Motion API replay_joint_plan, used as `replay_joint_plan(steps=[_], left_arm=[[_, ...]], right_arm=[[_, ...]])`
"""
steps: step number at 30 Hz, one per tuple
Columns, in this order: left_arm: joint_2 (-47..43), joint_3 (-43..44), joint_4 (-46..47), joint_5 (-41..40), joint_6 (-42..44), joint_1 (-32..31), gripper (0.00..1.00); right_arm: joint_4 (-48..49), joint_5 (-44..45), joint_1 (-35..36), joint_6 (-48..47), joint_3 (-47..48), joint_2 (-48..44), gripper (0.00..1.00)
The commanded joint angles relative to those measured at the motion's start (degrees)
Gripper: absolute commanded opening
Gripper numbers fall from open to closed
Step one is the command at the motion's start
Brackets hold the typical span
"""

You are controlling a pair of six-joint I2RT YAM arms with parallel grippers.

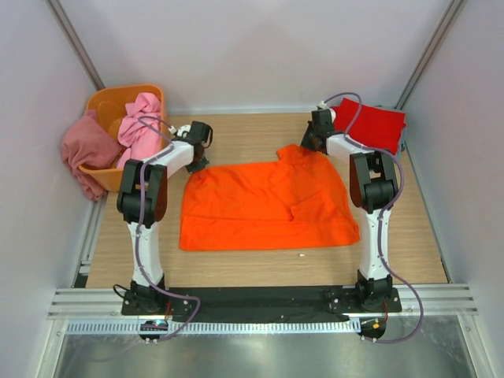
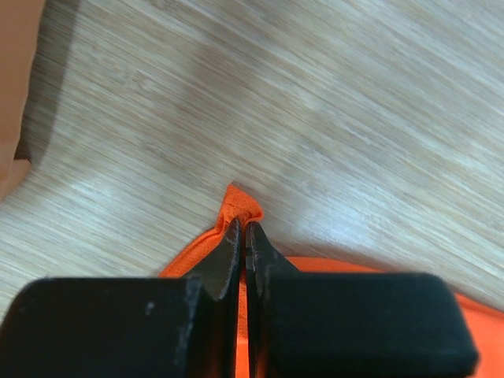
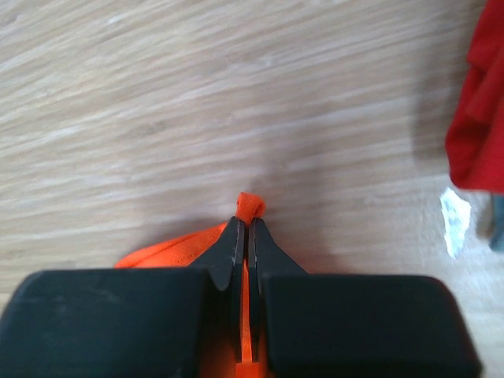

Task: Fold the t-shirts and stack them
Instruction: Fold the tshirt

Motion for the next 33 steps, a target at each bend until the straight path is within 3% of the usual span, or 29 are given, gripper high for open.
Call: replay_joint_plan(steps=[1,9,17,33], left_arm=[[-0.2,2.6,-4.8,1.2,1.2,0.0,0.0],[-4.3,1.1,-8.6,3.0,1.9,-0.8,0.0],[-11.2,-5.2,-9.9,2.1,1.9,-1.4,0.0],[-22.2,-9.8,-18.4,-7.8,3.5,-4.3,0.0]], right_arm=[[-2.9,-0.7,0.1,-1.5,-0.7,-7.7,0.01],[-6.7,0.2,0.1,-4.0,-5.0,-17.5,0.01],[-6.3,0.2,0.1,-4.7,-18.4,-28.3,0.01],[-8.2,0.5,0.1,-4.2,-37.2,-51.7,0.01]])
